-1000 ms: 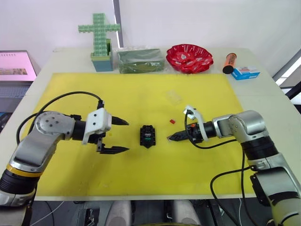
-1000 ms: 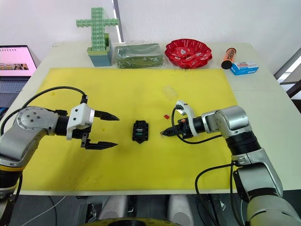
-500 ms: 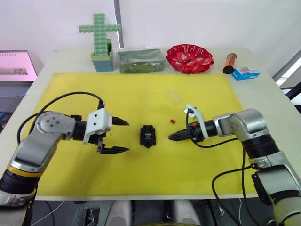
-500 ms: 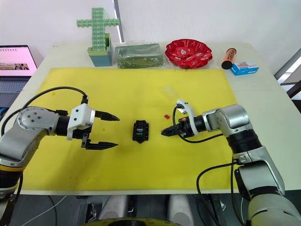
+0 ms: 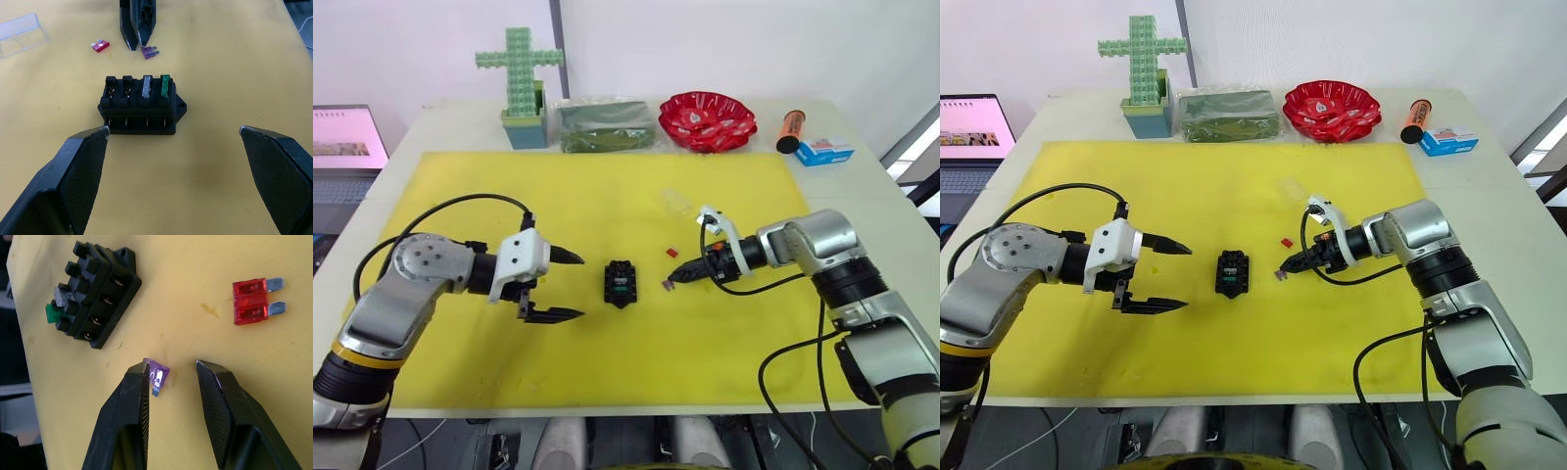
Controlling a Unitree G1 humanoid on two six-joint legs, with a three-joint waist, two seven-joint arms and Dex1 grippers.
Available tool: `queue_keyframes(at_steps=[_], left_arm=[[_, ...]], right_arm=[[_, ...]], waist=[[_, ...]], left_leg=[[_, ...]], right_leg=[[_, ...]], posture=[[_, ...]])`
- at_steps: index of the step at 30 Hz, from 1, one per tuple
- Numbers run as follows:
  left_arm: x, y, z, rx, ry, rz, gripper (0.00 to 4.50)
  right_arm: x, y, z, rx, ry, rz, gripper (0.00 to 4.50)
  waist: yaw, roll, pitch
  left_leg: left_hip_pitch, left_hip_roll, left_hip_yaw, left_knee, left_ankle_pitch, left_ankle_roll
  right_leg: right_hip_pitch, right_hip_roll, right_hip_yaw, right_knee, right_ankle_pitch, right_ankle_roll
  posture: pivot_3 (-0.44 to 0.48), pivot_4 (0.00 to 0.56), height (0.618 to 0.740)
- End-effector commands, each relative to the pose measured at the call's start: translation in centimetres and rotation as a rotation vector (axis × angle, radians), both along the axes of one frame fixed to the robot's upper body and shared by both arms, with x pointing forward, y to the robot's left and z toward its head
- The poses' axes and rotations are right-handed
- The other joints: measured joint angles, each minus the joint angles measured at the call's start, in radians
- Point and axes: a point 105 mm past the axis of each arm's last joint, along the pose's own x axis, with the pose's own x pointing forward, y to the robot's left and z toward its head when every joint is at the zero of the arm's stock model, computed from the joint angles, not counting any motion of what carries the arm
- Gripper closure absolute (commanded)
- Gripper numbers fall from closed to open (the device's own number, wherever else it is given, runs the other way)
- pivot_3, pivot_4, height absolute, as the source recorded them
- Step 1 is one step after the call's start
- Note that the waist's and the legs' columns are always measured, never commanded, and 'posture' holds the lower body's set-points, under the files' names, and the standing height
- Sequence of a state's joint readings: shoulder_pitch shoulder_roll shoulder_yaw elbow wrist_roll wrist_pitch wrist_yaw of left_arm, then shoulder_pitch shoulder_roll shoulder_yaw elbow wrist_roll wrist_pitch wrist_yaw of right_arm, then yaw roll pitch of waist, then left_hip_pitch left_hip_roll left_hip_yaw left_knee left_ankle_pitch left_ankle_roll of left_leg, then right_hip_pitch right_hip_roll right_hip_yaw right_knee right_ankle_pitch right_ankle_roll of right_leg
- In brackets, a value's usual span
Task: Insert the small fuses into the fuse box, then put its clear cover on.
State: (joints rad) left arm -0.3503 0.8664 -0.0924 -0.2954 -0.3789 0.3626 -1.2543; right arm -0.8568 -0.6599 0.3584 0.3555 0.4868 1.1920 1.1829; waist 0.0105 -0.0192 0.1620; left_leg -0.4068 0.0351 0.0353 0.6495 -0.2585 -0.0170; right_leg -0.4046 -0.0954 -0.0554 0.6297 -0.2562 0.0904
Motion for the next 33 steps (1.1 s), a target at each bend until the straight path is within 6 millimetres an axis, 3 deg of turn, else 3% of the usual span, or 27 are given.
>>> queue_keyframes(at_steps=[1, 20, 23, 26, 33], left_arm=[[0.1, 0.0, 0.6, 0.001, -0.044, 0.0, 0.0], [-0.2, 0.3, 0.1, 0.001, -0.045, 0.012, 0.0], [-0.2, 0.3, 0.1, 0.002, -0.047, 0.014, 0.0], [-0.2, 0.3, 0.0, 0.002, -0.048, 0.014, 0.0], [-0.1, 0.4, 0.0, 0.003, -0.05, 0.017, 0.0]], right_arm=[[-0.1, 0.2, 0.7, 0.009, -0.007, 0.04, 2.85], [0.0, 1.1, 0.7, 0.004, 0.005, 0.1, 2.85], [0.0, 1.2, 0.7, 0.006, 0.004, 0.104, 3.46], [0.1, 1.3, 0.7, 0.004, 0.001, 0.104, 4.48], [0.1, 1.3, 0.6, -0.002, 0.0, 0.106, 4.48]], waist=[[0.0, 0.0, 0.0], [-0.001, 0.0, 0.0], [-0.001, 0.0, 0.0], [-0.001, 0.0, 0.0], [-0.001, 0.0, 0.0]], left_leg=[[0.0, 0.0, 0.0, 0.0, 0.0, 0.0], [0.0, 0.0, 0.0, 0.0, 0.0, 0.0], [0.0, 0.0, 0.0, 0.0, 0.0, 0.0], [0.0, 0.0, 0.0, 0.0, 0.0, 0.0], [0.0, 0.0, 0.0, 0.0, 0.0, 0.0]], right_leg=[[0.0, 0.0, 0.0, 0.0, 0.0, 0.0], [0.0, 0.0, 0.0, 0.0, 0.0, 0.0], [0.0, 0.0, 0.0, 0.0, 0.0, 0.0], [0.0, 0.0, 0.0, 0.0, 0.0, 0.0], [0.0, 0.0, 0.0, 0.0, 0.0, 0.0]], posture=[[0.0, 0.15, 0.74], [0.0, 0.15, 0.74], [0.0, 0.15, 0.74], [0.0, 0.15, 0.74], [0.0, 0.15, 0.74]])
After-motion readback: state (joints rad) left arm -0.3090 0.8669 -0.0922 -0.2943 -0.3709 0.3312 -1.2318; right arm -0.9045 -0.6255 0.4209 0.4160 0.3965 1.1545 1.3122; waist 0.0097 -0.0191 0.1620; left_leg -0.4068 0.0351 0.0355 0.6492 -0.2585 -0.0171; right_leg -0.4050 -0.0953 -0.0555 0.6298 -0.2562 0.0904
